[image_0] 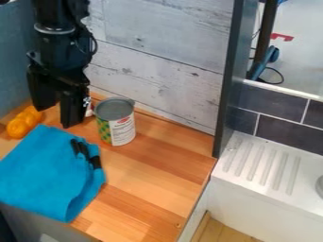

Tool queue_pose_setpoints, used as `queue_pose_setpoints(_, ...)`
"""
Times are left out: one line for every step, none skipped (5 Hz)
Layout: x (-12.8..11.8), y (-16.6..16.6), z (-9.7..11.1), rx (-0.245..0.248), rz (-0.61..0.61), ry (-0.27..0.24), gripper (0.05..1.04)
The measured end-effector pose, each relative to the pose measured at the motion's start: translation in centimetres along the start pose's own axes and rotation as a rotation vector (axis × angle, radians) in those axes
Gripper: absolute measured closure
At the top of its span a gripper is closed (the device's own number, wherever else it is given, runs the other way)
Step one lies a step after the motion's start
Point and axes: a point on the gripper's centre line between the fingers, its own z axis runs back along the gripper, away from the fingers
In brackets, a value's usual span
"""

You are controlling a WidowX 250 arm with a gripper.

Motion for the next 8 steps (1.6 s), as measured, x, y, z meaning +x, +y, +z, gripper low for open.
queue_pose_setpoints(0.0,-0.1,-0.7,-0.010,0.004,0.017,0.081)
queue_pose_setpoints(1.7,2.4,-1.8,0.004,0.129,-0.087,0.081)
queue_pose_setpoints(2.8,4.6,-2.2,0.026,0.217,-0.151,0.081)
queue_pose_setpoints(3.9,7.1,-3.0,0.036,0.336,-0.201,0.081)
queue_pose_setpoints(5.4,8.4,-4.8,0.079,0.473,-0.194,0.081)
queue_pose_setpoints(6.6,9.1,-5.5,0.119,0.434,-0.191,0.081)
queue_pose_setpoints(6.5,10.0,-5.9,0.175,0.351,-0.148,0.081)
queue_pose_setpoints(8.0,9.2,-6.7,0.193,0.286,-0.109,0.081)
